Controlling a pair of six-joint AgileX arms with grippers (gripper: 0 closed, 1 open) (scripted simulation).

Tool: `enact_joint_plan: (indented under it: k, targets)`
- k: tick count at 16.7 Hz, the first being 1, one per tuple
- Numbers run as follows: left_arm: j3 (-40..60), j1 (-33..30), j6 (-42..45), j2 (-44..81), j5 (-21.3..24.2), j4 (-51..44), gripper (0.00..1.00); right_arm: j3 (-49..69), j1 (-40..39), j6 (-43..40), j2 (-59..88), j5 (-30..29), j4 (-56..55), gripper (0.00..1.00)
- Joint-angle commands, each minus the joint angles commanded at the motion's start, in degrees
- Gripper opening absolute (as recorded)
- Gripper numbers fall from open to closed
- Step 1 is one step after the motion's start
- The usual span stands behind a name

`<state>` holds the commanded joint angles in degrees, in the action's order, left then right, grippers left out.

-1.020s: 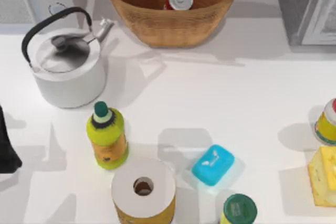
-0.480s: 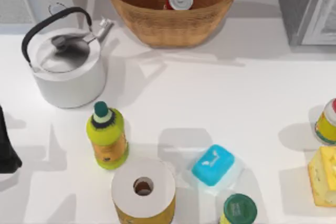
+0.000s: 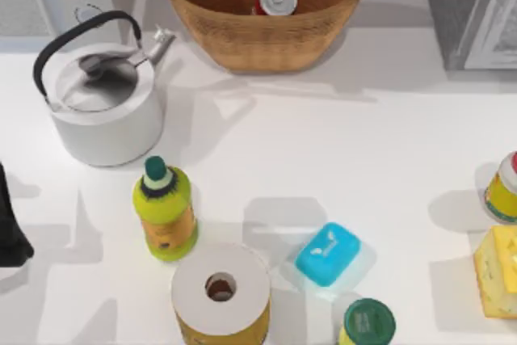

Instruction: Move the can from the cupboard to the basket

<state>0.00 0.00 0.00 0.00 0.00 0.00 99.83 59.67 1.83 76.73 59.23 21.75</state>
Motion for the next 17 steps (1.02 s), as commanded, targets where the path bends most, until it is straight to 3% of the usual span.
enact_joint_plan:
  k: [5,8,12,17]
  targets:
    - [0.0,0.0,0.0,0.0,0.0,0.0,1.0,0.19,-0.44,-0.01,0.16,-0.58,-0.12,1.0]
    - [0.0,0.0,0.0,0.0,0.0,0.0,1.0,0.96,-5.63,-0.09,0.56,-5.76,0.26,1.0]
    - [0.0,0.0,0.0,0.0,0.0,0.0,1.0,2.15,-19.81,-0.25,1.09,-19.87,1.12,1.0]
    - [0.0,0.0,0.0,0.0,0.0,0.0,1.0,2.16,-43.63,-0.44,0.66,-43.64,2.23,1.0]
